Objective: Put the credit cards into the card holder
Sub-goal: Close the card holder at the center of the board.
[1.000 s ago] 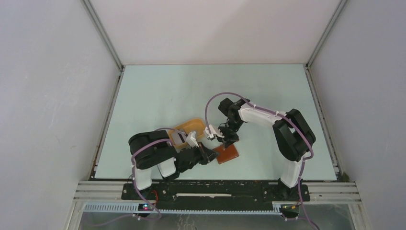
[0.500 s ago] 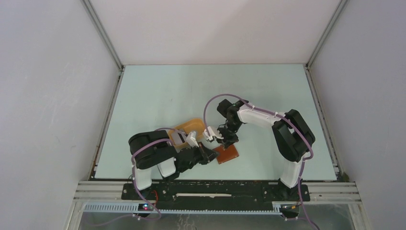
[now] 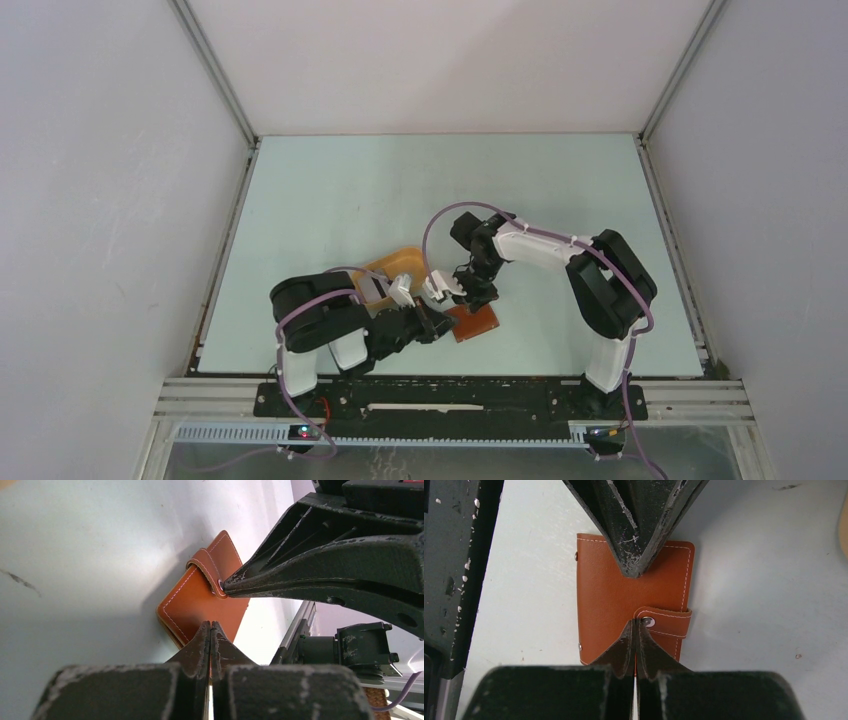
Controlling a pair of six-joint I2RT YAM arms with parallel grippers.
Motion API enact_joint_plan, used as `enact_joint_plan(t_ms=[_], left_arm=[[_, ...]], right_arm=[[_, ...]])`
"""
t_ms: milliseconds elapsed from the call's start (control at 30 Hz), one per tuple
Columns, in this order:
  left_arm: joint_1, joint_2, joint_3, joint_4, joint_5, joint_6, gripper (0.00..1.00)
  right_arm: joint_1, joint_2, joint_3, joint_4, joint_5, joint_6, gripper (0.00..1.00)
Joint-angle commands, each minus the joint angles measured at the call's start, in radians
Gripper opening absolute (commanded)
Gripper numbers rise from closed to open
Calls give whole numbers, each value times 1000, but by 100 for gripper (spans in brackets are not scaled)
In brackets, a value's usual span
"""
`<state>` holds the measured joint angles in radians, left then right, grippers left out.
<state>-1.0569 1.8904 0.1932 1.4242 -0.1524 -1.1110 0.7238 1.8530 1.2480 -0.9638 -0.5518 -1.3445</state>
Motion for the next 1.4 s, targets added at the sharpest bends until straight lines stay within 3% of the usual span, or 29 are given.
enact_joint_plan(t_ms=[0,333,667,1367], left_arm=[[6,16,-4,28,8,-8,1],[11,28,-15,86,14,-26,2],[49,-55,-5,88,26,-25,7],[84,99,156,87,89,-76,4]], right_arm=[[21,-17,-19,23,38,10,0],[25,-29,-19,38,38,28,0],[23,-36,-19,38,26,24,0],[20,-40,-18,39,16,23,0]])
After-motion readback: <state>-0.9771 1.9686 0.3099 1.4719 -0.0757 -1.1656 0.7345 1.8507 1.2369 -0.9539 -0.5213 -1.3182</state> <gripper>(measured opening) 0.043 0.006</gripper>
